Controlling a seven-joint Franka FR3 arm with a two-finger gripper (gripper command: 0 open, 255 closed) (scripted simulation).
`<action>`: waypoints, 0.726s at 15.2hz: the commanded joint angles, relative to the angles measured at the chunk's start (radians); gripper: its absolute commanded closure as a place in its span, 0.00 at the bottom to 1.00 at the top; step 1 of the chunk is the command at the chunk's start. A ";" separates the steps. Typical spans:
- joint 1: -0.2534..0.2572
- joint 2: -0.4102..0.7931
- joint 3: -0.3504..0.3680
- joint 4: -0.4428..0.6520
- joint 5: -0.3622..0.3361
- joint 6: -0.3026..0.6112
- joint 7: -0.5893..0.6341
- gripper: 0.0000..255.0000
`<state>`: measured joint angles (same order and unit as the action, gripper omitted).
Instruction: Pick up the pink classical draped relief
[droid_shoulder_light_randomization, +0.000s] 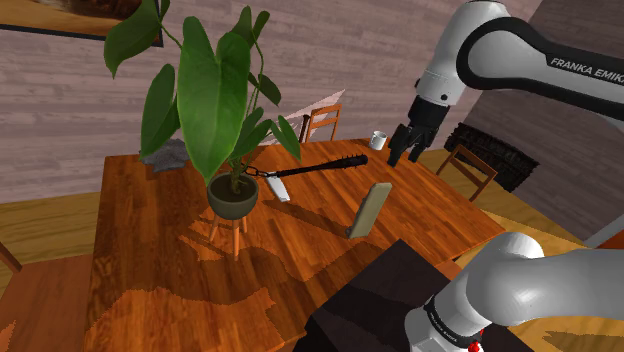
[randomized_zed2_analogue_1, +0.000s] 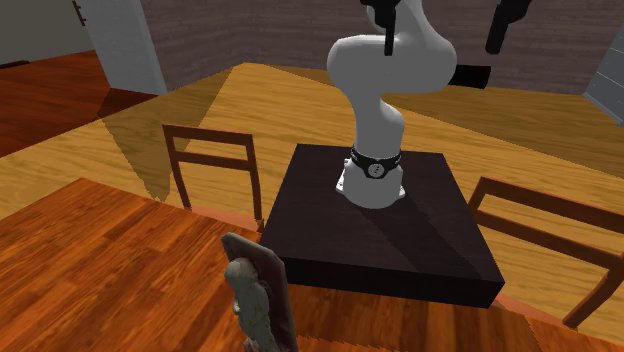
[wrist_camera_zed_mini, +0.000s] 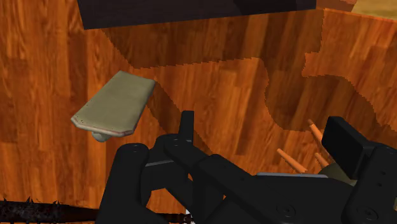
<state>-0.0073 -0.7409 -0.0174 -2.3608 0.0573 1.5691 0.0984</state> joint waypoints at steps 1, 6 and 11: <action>0.000 0.000 0.000 0.000 0.000 0.000 0.000 0.00; -0.045 0.072 -0.030 -0.076 -0.044 0.161 0.002 0.00; -0.091 0.173 -0.064 -0.124 -0.086 0.324 0.008 0.00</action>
<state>-0.0902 -0.5967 -0.0758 -2.4804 -0.0213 1.8544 0.1030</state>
